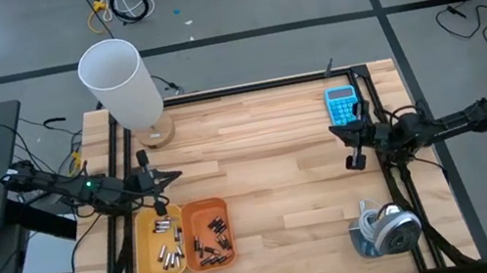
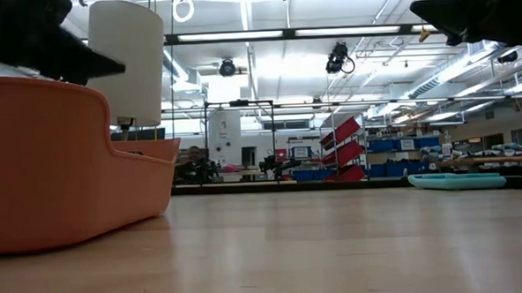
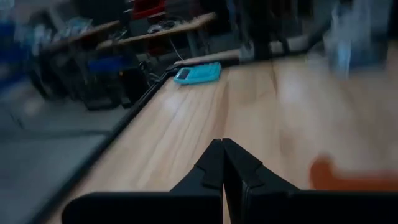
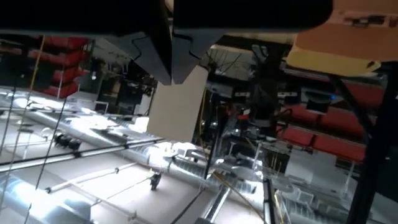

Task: Sort batteries
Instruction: Return to Home Position

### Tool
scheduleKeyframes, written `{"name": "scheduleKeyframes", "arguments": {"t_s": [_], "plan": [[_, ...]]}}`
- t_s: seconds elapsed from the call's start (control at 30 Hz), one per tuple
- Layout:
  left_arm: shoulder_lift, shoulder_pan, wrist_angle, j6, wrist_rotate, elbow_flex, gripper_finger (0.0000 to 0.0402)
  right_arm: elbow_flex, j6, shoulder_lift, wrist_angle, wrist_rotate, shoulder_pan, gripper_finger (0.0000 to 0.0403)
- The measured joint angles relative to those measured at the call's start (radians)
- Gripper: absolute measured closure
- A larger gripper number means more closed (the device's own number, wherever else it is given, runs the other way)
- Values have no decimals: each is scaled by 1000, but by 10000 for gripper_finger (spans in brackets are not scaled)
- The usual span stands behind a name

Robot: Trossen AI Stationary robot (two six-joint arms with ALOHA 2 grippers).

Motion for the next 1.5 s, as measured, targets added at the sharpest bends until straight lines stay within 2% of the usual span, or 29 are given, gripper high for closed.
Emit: {"name": "scheduleKeyframes", "arguments": {"t_s": [0.07,0.1,0.13,0.2,0.3,0.37,0.43,0.6,0.83,0.9,1.03,1.13,1.27,1.43,1.5], "plan": [[7,-1,106,-163,-56,-2,401,0,-3,-15,-2,-3,0,403],[13,0,201,-285,-139,-1,401,0,-4,-18,-3,-7,0,403],[18,0,311,-415,-258,-1,400,0,-5,-21,-3,-14,0,403],[19,1,492,-578,-510,2,400,0,-6,-28,-3,-15,0,403],[9,0,631,-532,-785,2,400,0,12,-28,-5,-19,0,403],[0,0,648,-398,-883,2,400,0,30,-28,-4,-29,0,403],[-1,0,651,-286,-931,2,400,0,38,-28,-6,-42,0,403],[2,0,637,-88,-930,2,400,0,44,-28,-2,-49,0,403],[3,2,635,-73,-925,2,400,0,49,-28,-2,-49,0,403],[0,-2,589,-44,-931,2,400,0,56,-28,-2,-50,0,403],[0,0,485,-130,-910,-28,400,0,90,-28,-7,-53,0,403],[0,-2,468,-173,-889,-69,400,0,85,-28,-12,-53,0,403],[-1,-3,477,-179,-766,-96,400,0,72,-28,11,-53,-13,403],[-1,-3,404,-221,-769,-97,400,0,71,-28,27,-43,-34,403],[-1,-3,331,-282,-754,-97,400,0,71,-27,39,-30,-43,403]]}}
